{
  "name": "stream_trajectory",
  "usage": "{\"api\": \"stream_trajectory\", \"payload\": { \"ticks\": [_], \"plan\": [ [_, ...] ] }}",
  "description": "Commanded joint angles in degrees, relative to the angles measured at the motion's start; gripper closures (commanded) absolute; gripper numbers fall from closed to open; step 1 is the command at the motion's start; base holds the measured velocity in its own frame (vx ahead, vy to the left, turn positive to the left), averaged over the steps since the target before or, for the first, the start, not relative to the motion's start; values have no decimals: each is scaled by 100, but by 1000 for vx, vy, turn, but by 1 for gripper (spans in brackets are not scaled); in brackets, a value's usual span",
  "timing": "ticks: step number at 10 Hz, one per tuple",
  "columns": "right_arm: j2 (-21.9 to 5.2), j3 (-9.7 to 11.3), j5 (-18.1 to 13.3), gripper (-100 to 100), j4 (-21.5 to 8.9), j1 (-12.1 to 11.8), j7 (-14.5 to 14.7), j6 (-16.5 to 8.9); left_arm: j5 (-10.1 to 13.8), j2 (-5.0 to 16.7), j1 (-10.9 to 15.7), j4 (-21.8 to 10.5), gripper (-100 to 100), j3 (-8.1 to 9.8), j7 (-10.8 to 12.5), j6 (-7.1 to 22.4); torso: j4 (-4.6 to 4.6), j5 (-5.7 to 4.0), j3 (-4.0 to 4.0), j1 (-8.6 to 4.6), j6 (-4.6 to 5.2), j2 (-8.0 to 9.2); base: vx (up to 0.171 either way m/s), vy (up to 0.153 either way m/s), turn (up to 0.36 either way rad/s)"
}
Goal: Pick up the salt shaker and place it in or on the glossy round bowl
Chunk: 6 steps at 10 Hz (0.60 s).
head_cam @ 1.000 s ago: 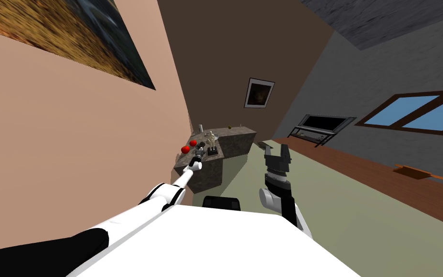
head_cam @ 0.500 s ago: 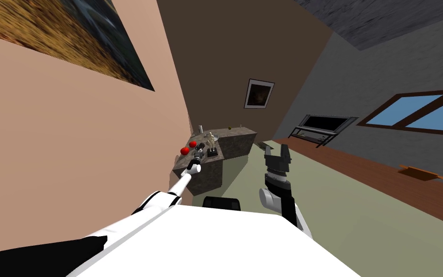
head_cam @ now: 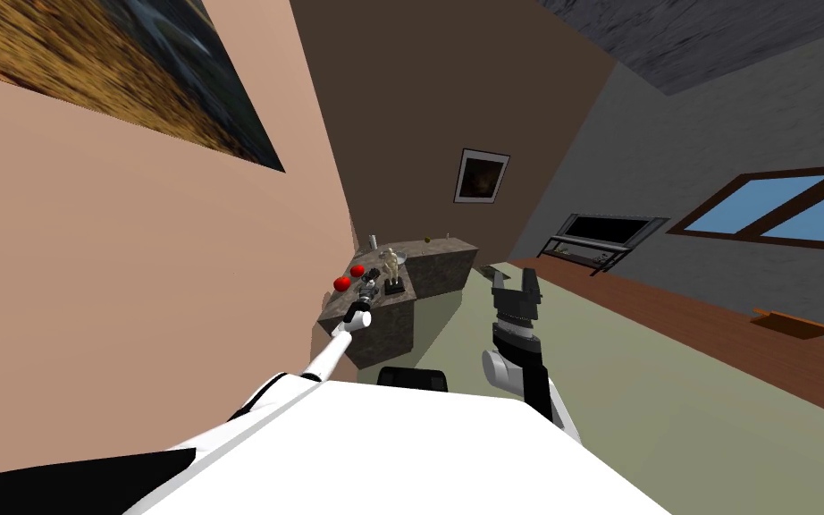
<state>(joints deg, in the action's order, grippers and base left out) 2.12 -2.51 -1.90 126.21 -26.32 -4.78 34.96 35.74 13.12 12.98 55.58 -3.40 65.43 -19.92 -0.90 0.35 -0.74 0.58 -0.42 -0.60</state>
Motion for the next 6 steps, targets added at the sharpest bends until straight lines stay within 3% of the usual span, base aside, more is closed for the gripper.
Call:
{"api": "stream_trajectory", "payload": {
  "ticks": [1, 2, 3, 5, 6],
  "plan": [
    [0, 0, 0, 0, 0, 0, 0, 0, 8, -1, -73, 179, 100, -5, -11, 16, 0, 0, 0, 0, 0, 0, 0, 0, 0],
    [0, 0, 0, 0, 0, 0, 0, 0, 248, 14, -348, 401, 100, -85, -274, 100, 3, 1, 4, 2, 2, 6, 52, -5, 8],
    [0, 0, 0, 0, 0, 0, 0, 0, 248, 14, -484, 528, 100, -85, -274, 100, -5, 4, -3, 2, -1, -3, 74, -3, 5],
    [0, 0, 0, 0, 0, 0, 0, 0, 248, 14, -515, 736, 100, -85, -274, 100, -19, 10, -12, 12, -5, -6, 16, 0, 4],
    [0, 0, 0, 0, 0, 0, 0, 0, 488, 29, -794, 961, 100, -166, -537, 184, -16, 11, -7, 12, -3, 3, 51, 2, 8]
  ]
}}
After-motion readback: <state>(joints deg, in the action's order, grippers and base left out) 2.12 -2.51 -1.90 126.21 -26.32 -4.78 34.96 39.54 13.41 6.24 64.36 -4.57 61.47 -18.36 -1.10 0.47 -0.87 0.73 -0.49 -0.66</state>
